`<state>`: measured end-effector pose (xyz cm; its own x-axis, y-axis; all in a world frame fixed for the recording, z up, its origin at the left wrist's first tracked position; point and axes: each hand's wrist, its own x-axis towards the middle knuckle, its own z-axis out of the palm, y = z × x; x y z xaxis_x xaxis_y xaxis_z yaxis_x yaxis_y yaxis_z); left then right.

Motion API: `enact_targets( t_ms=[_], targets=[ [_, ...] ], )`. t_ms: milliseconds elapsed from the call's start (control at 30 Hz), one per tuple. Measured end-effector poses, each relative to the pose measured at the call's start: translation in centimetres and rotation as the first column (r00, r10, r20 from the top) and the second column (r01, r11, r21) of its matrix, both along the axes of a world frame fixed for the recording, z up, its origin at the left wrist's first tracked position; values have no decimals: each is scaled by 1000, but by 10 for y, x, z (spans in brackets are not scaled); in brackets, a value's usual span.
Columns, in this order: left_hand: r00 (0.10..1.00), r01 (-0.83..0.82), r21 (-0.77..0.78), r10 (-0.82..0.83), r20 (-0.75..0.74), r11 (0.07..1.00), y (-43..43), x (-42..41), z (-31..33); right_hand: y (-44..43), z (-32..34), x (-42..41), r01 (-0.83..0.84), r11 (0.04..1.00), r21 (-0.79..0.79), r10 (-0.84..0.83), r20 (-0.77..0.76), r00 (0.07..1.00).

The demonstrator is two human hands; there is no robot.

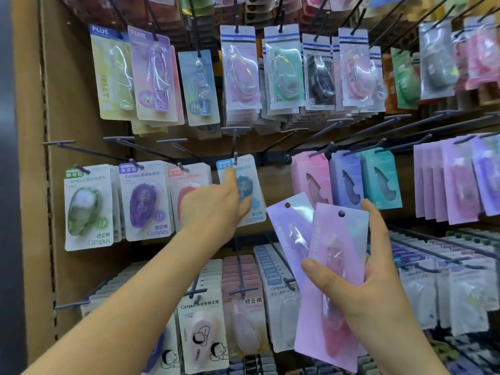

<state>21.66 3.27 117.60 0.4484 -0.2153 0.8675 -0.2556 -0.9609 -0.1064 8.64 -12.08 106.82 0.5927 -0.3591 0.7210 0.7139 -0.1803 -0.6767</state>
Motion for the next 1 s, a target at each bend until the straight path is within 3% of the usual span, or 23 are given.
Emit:
enact_targets(
  t_ms=[33, 67, 133, 167, 200, 267, 333, 433, 533, 600, 700, 800, 867, 1000],
  targets=[
    [984, 178, -85, -179, -6, 980, 3, -12, -7, -1, -1, 0, 8, 1000, 5, -8, -8, 1000],
    [907, 410, -186, -421, -19, 893, 6, -27, -18, -2, -2, 0, 10, 1000, 11, -10, -11, 1000],
    [573, 742, -386, -817, -56, 547, 10, -63, -47, -3, -2, 2, 4, 1000, 31, -4, 13, 1000],
    [421, 792, -434, -899, -118, 428, 10, -81, -61, -2, -1, 2, -1, 999, 44, 0, 28, 1000],
    [345, 800, -445, -916, -206, 402, 8, -95, -73, -2, -1, 3, -6, 998, 59, 3, 43, 999],
    [399, 779, -392, -869, -292, 489, 0, -104, -91, 1, 0, 7, 0, 995, 95, -6, 66, 998],
    [479, 736, -399, -837, -262, 546, -8, -105, -98, 5, -1, 9, -4, 991, 134, -6, 76, 997],
    [389, 716, -525, -888, -246, 459, -13, -108, -96, 10, 0, 3, -63, 983, 170, 52, 70, 996],
    [311, 697, -613, -927, -210, 372, -13, -109, -95, 10, -1, -8, -227, 952, 206, 228, 19, 974],
    [227, 645, -725, -966, -120, 242, -14, -106, -95, 6, -2, -11, -271, 948, 168, 274, 5, 962],
    [85, 491, -869, -989, 121, -64, -16, -104, -93, 4, -2, -15, -231, 970, 69, 232, -6, 973],
    [56, 372, -898, -960, 274, -234, -16, -102, -94, 1, -6, -15, -239, 968, 71, 238, 27, 971],
    [102, 406, -883, -948, 301, -237, -14, -100, -94, 1, -8, -16, -258, 961, 97, 255, 42, 966],
    [202, 605, -790, -941, 271, -97, -8, -98, -92, -4, -10, -18, -228, 961, 156, 221, 60, 973]
  ],
)
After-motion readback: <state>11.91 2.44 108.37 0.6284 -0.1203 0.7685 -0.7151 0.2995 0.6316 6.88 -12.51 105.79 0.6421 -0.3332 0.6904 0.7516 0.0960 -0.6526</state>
